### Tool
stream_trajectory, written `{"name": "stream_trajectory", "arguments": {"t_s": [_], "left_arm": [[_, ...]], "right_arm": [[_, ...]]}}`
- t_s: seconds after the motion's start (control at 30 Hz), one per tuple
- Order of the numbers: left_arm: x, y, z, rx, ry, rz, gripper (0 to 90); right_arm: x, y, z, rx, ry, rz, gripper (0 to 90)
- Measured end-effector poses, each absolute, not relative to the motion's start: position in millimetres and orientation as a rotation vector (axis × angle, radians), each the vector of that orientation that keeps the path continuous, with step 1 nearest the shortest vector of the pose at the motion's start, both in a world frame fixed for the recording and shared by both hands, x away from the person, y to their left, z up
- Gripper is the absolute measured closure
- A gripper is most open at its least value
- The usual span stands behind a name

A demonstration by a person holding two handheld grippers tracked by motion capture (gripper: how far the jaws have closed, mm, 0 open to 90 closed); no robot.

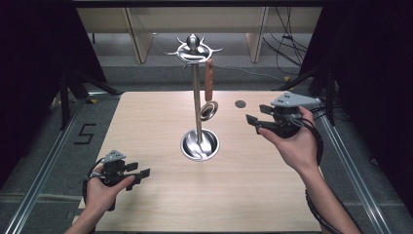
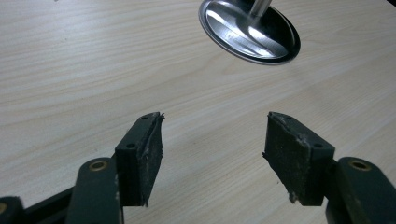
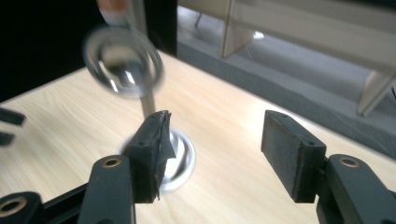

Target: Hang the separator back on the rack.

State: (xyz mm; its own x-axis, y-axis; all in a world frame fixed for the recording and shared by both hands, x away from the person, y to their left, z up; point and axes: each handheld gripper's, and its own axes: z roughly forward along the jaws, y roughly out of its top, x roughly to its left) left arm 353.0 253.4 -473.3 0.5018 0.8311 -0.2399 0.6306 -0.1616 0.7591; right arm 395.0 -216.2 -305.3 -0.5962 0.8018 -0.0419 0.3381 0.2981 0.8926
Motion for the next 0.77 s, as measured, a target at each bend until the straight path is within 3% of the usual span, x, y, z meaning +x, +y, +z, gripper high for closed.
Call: {"name": "stream_trajectory", "arguments": {"t_s": [0.13, 0.4, 0.57, 0.77], "left_arm": [[353, 253, -473, 1.884, 1.214, 0.296, 36.3], [353, 252, -475, 1.874, 1.212, 0.292, 36.0], [354, 254, -475, 1.902, 1.205, 0.292, 35.6], [353, 252, -475, 1.86, 1.237, 0.297, 31.8]], "right_arm": [[391, -233, -323, 1.038, 2.106, 1.226, 42.9], [371, -267, -390, 1.124, 2.098, 1.164, 46.5], [362, -280, -430, 1.181, 2.158, 1.1, 56.0], [358, -284, -434, 1.247, 2.161, 1.084, 63.7]]}}
